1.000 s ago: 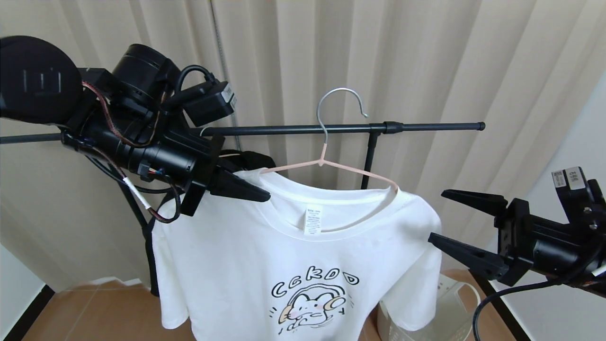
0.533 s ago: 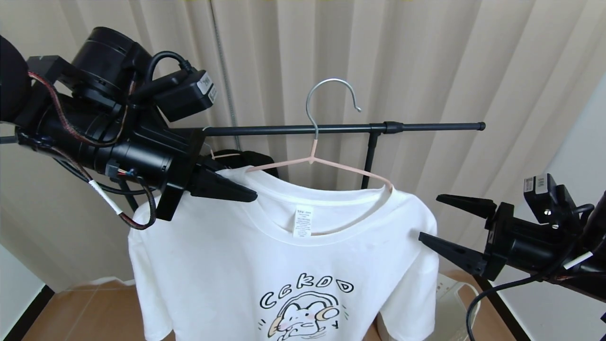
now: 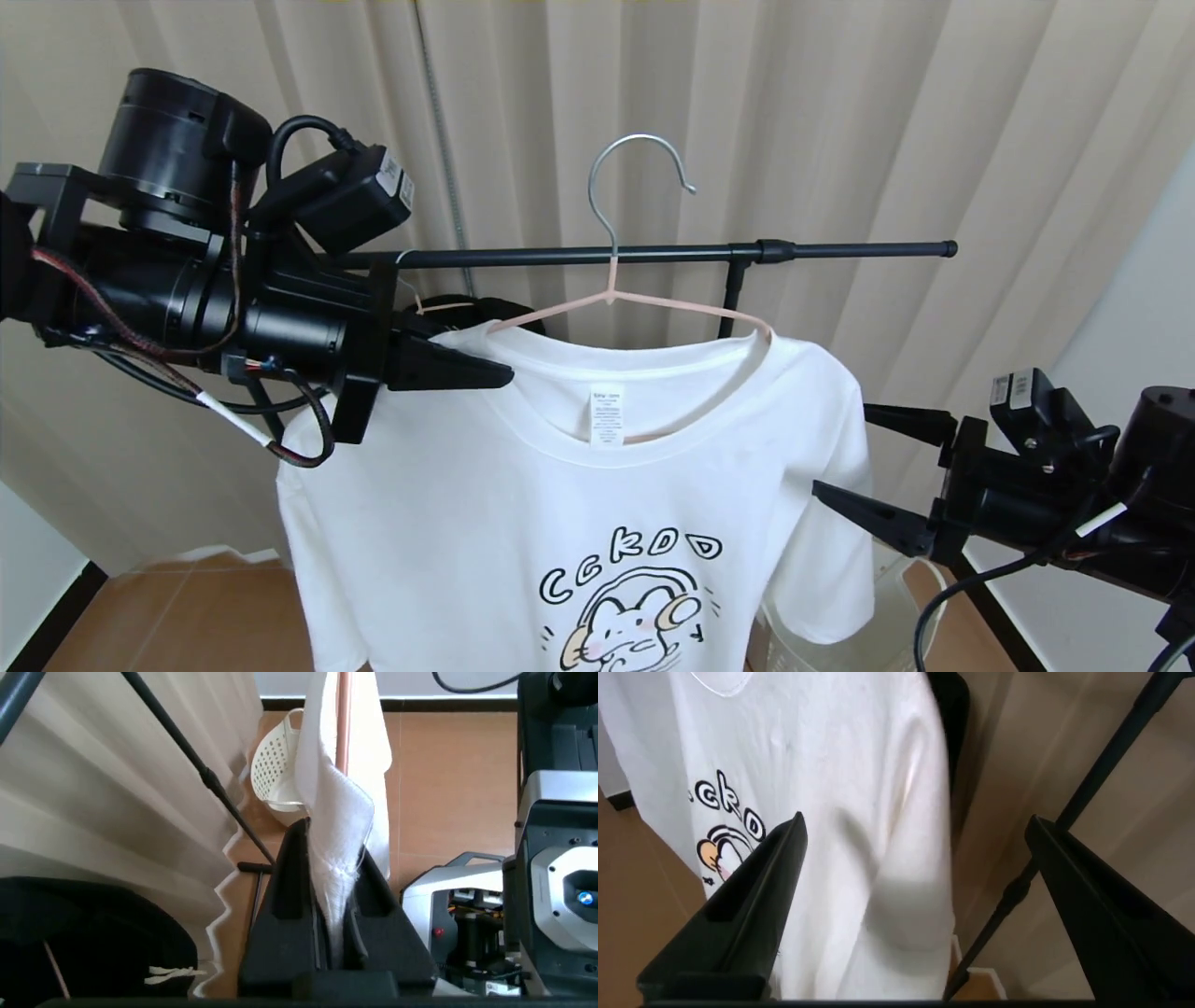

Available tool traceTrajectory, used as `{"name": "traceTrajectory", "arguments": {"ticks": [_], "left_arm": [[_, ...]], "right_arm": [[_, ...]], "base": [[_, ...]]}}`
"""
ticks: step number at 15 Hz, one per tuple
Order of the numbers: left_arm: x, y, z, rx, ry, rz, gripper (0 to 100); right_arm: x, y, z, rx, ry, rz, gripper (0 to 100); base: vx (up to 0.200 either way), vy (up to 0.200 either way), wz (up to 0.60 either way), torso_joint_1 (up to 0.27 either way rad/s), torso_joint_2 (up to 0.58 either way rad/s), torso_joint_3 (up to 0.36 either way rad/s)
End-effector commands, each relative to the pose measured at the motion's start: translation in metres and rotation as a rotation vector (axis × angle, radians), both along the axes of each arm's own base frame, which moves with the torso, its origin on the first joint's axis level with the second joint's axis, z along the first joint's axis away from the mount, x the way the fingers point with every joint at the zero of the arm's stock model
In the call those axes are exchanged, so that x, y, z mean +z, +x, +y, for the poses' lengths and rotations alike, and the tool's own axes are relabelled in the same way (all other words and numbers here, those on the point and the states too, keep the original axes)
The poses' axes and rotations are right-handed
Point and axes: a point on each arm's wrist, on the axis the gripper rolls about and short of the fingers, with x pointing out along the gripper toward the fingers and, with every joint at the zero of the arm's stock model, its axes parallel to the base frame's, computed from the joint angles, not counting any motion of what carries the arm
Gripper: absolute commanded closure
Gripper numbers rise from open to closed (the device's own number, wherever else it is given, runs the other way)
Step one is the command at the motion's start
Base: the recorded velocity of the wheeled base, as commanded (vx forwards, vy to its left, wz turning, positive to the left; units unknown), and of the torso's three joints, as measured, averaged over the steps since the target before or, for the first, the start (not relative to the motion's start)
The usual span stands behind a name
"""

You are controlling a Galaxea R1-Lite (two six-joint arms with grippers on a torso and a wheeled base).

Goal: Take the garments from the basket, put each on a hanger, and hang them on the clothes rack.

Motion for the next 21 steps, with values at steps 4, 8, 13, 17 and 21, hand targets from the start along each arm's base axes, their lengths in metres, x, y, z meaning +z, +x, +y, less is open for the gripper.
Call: {"name": "traceTrajectory", "arguments": {"ticks": [4, 8, 13, 17, 21], "left_arm": [[-0.008, -0.016, 0.006, 0.011, -0.024, -0.032, 100], [-0.015, -0.024, 0.011, 0.033, -0.057, -0.064, 100], [-0.020, -0.033, 0.015, 0.053, -0.055, -0.075, 100], [-0.019, -0.039, 0.022, 0.071, -0.057, -0.082, 100], [-0.020, -0.046, 0.030, 0.100, -0.054, -0.085, 100]], "right_arm": [[-0.016, 0.010, 0.000, -0.069, -0.044, 0.034, 0], [-0.016, 0.011, 0.000, -0.068, -0.051, 0.031, 0], [-0.019, 0.014, 0.000, -0.106, -0.077, 0.024, 0], [-0.014, 0.016, -0.002, -0.121, -0.074, 0.001, 100], [-0.008, 0.020, -0.014, -0.181, -0.071, -0.024, 100]], "base": [[0.000, 0.000, 0.00, 0.000, 0.00, 0.000], [0.000, 0.000, 0.00, 0.000, 0.00, 0.000], [0.000, 0.000, 0.00, 0.000, 0.00, 0.000], [0.000, 0.000, 0.00, 0.000, 0.00, 0.000], [0.000, 0.000, 0.00, 0.000, 0.00, 0.000]]}}
